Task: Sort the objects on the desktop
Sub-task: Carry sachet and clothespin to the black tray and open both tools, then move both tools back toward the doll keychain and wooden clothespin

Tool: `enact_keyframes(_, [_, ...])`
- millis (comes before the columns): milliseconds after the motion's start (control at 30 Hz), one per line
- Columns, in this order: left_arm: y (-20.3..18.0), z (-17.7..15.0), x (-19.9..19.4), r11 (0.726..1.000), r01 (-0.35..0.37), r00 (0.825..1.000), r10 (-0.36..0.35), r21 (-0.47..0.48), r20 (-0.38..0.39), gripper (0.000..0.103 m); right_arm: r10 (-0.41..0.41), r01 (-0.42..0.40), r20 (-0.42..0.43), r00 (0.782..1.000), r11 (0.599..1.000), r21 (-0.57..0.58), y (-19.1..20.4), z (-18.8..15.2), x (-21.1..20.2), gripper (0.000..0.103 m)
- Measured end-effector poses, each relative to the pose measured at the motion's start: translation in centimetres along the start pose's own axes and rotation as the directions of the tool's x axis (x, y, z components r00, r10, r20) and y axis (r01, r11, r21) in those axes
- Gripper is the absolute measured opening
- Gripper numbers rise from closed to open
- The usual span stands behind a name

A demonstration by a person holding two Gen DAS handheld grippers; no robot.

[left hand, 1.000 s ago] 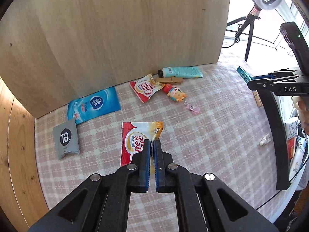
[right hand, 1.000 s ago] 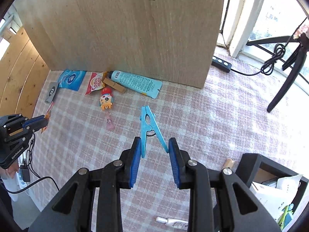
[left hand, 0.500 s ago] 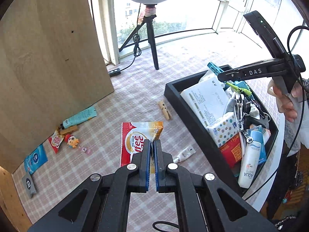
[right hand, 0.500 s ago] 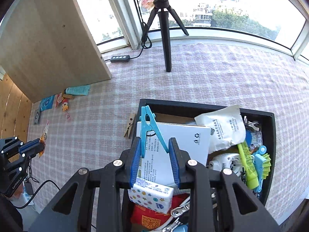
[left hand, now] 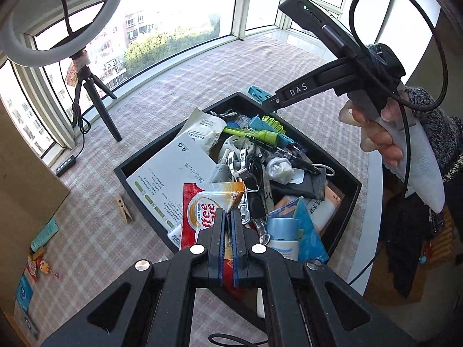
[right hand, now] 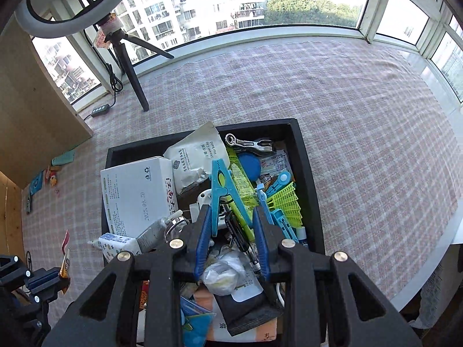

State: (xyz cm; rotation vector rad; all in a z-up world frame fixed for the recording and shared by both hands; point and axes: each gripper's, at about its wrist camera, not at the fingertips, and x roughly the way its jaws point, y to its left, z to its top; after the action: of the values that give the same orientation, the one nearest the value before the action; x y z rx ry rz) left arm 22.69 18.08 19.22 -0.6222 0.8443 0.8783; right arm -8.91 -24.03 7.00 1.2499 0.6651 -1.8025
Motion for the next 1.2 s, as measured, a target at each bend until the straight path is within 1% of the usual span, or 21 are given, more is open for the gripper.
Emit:
enact_keyframes(133, [-2.7,0.8,0.8,0.999,0.016,1.000,-0.016,0.048,0.012,0.005,-0.010,0.010,-0.001,1.000,1.000,0.028,-1.1,-0.5,-0.2,0.028])
enact_keyframes(167, [-3.2,0.9,0.9,0.998,0.014,1.000,-0.015,0.055,0.021,0.012,-0.006,0.006,0.001,1.000,1.000,0.026,-1.1,-0.5,-0.1,0.029])
enact_keyframes(200, [-3.5,1.0,1.2,0.998,0.012,1.000,-0.013,0.060,0.011,0.040,-0.007,0.007,0.000,1.000,1.000,0.020,-1.1,-0.5,-0.1,0.032])
enact_keyframes(233, [-3.7,1.0,1.4,0.998,0.015,1.000,-0.015,0.059,0.002,0.053,-0.017,0.017,-0.003,1.000,1.000,0.021,-1.1,-0.5,-0.1,0.035])
enact_keyframes(267, [-3.8,0.9,1.3,0.998,0.019,1.000,-0.020,0.057,0.015,0.059,-0.023,0.023,-0.002,1.000,0.999,0.028,-1.1,-0.6,-0.1,0.040])
enact_keyframes(300, [-3.8,0.8,1.2,0.998,0.013,1.000,-0.014,0.061,0.023,0.056,-0.020,0.020,0.002,1.000,0.999,0.032,-1.0,-0.6,-0.1,0.041])
enact_keyframes(367, [-3.6,0.5,1.1,0.998,0.001,1.000,-0.003,0.067,0.020,0.055,-0.014,0.014,0.007,1.000,0.999,0.030,-0.8,-0.6,-0.2,0.041])
enact_keyframes(467, [-2.3,-0.1,1.1,0.999,-0.003,1.000,0.002,0.047,0.008,0.054,-0.001,0.001,0.012,1.000,1.000,0.019,0.0,-0.3,-0.3,0.041])
enact_keyframes(633, [1.1,-1.0,0.7,0.999,-0.029,1.000,0.029,-0.017,-0.002,0.052,0.020,-0.020,0.014,1.000,1.000,-0.023,2.4,0.2,-0.1,0.041])
enact_keyframes(833, [5.9,-2.7,-0.2,0.991,-0.092,0.996,0.092,-0.098,-0.013,0.051,0.053,-0.052,0.003,0.999,0.995,-0.080,6.3,0.6,0.5,0.041])
enact_keyframes(1033, [12.0,-4.9,-1.2,0.966,-0.149,0.989,0.145,-0.210,-0.032,0.049,0.100,-0.103,-0.026,0.995,0.985,-0.140,11.0,1.0,1.2,0.041])
enact_keyframes(1100, [14.1,-5.6,-1.4,0.955,-0.168,0.986,0.163,-0.246,-0.042,0.047,0.118,-0.123,-0.043,0.992,0.981,-0.151,12.6,1.1,1.6,0.041])
enact_keyframes(1200, [17.4,-6.7,-1.8,0.932,-0.195,0.981,0.187,-0.307,-0.057,0.047,0.140,-0.148,-0.065,0.988,0.976,-0.162,15.2,1.3,2.3,0.041])
